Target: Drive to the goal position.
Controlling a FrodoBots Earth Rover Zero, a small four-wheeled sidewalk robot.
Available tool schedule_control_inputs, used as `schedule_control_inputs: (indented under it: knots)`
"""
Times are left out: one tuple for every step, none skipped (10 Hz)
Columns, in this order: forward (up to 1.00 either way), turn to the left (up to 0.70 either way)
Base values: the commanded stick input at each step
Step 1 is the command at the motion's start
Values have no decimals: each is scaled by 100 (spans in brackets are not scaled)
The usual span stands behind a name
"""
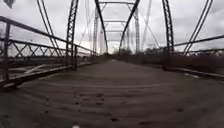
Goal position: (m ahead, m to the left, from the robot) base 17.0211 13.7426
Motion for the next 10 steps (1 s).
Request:
schedule_control_inputs:
  knots:
    - [0,-6]
    - [0,0]
    - [0,0]
    - [0,0]
    - [0,0]
    - [0,0]
    - [0,0]
    - [0,0]
    - [0,0]
    - [0,0]
